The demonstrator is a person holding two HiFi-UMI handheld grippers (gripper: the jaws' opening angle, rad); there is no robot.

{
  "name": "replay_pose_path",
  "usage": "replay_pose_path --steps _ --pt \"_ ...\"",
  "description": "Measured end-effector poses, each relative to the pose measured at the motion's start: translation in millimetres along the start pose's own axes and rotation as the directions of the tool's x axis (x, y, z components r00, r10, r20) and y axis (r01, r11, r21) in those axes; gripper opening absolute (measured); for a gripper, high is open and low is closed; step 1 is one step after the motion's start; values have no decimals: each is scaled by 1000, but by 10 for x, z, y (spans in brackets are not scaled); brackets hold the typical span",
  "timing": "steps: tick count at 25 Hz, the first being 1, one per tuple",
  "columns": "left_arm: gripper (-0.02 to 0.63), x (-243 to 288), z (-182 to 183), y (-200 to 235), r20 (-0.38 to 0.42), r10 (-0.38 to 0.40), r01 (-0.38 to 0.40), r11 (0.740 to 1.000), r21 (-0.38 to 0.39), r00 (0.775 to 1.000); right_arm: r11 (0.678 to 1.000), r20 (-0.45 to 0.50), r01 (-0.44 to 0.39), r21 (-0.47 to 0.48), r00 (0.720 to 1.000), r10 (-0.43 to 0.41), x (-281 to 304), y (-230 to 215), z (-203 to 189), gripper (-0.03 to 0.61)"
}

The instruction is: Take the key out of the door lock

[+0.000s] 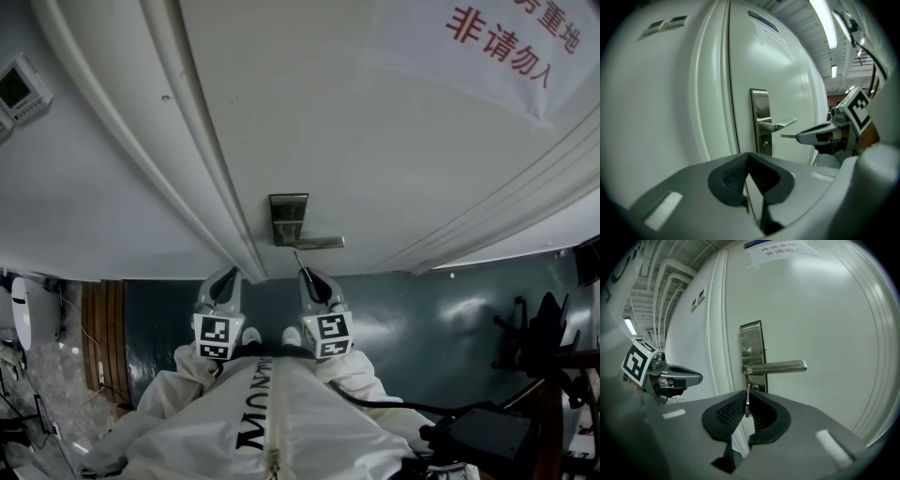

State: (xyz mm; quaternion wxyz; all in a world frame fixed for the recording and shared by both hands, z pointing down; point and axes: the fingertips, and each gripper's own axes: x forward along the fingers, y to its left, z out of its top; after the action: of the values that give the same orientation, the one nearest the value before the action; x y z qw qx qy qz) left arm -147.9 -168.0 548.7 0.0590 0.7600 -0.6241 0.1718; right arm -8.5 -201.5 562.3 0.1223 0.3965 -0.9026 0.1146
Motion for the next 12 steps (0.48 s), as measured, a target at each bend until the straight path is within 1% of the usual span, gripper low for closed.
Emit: replay_pose_path --steps 3,6,12 --pt "0 -39 -14 -54 -8 17 -17 1000 1 1000 1000 6 -23 1 1000 23 -56 14 0 21" --pt "0 -106 -35 -103 -8 18 -18 1000 10 1000 999 17 -32 11 999 31 -133 67 7 21" --pt "0 -366 -46 -191 27 -10 9 1000 24 1000 1000 32 20 24 999 -20 -360 163 -64 21"
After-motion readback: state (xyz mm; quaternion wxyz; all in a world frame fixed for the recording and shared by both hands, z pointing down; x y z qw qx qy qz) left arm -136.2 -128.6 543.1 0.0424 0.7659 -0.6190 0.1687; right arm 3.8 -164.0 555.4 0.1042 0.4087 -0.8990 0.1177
